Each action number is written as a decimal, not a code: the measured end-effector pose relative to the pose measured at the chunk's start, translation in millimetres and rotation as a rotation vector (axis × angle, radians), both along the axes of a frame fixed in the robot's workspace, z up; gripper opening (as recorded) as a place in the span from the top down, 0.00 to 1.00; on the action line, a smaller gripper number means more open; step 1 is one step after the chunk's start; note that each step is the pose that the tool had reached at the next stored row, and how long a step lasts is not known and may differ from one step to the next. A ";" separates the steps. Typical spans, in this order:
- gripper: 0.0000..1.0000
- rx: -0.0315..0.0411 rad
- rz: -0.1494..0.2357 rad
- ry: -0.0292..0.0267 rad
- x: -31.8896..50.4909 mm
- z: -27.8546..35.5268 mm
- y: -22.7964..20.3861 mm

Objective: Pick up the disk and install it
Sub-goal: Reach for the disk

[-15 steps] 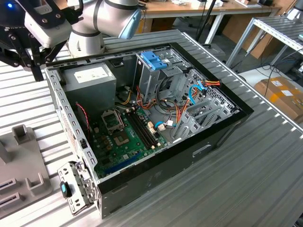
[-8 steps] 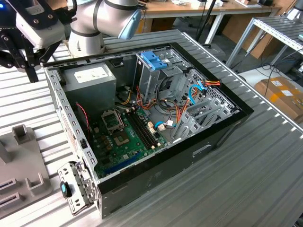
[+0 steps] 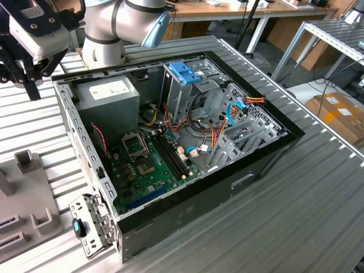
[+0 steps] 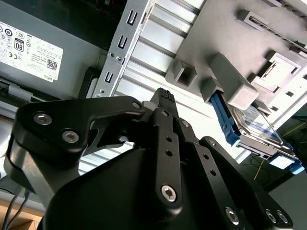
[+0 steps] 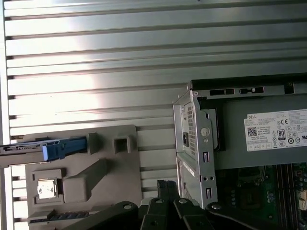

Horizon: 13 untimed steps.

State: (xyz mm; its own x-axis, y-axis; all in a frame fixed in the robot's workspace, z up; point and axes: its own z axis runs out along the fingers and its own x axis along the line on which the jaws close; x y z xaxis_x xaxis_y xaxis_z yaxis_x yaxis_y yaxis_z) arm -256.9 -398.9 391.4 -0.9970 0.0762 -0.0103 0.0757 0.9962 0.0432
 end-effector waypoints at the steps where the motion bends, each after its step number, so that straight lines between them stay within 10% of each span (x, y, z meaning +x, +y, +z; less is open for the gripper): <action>1: 0.89 0.0001 0.000 -0.0001 -0.8 0.0 0.0; 13: 0.89 0.0000 0.000 0.0000 -12.1 -0.1 0.0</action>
